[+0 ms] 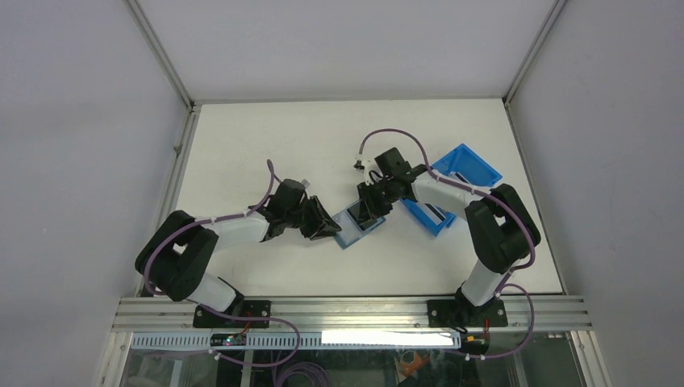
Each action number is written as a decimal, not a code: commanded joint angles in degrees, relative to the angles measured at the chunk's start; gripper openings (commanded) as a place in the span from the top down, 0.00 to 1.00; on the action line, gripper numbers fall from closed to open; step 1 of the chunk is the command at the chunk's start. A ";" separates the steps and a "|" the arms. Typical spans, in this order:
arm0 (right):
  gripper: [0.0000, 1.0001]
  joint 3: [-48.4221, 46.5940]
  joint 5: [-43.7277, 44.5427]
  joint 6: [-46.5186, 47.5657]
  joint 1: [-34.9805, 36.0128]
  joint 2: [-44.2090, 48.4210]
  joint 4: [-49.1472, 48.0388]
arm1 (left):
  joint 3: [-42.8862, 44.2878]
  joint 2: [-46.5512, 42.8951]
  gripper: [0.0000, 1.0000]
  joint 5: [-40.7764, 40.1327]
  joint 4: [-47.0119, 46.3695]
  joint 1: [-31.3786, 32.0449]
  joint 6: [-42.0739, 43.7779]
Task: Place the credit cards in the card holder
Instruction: Turn over the card slot in the card holder.
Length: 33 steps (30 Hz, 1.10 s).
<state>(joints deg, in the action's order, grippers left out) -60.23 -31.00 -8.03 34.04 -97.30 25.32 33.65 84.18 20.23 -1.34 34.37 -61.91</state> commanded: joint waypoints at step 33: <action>0.57 1.30 1.88 12.38 -3.59 6.84 1.55 | 11.23 8.57 0.82 -4.51 23.57 -3.33 14.14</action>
<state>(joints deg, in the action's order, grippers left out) -59.86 -24.10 3.86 30.74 -94.37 29.63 42.39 91.77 19.51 14.85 31.86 -53.58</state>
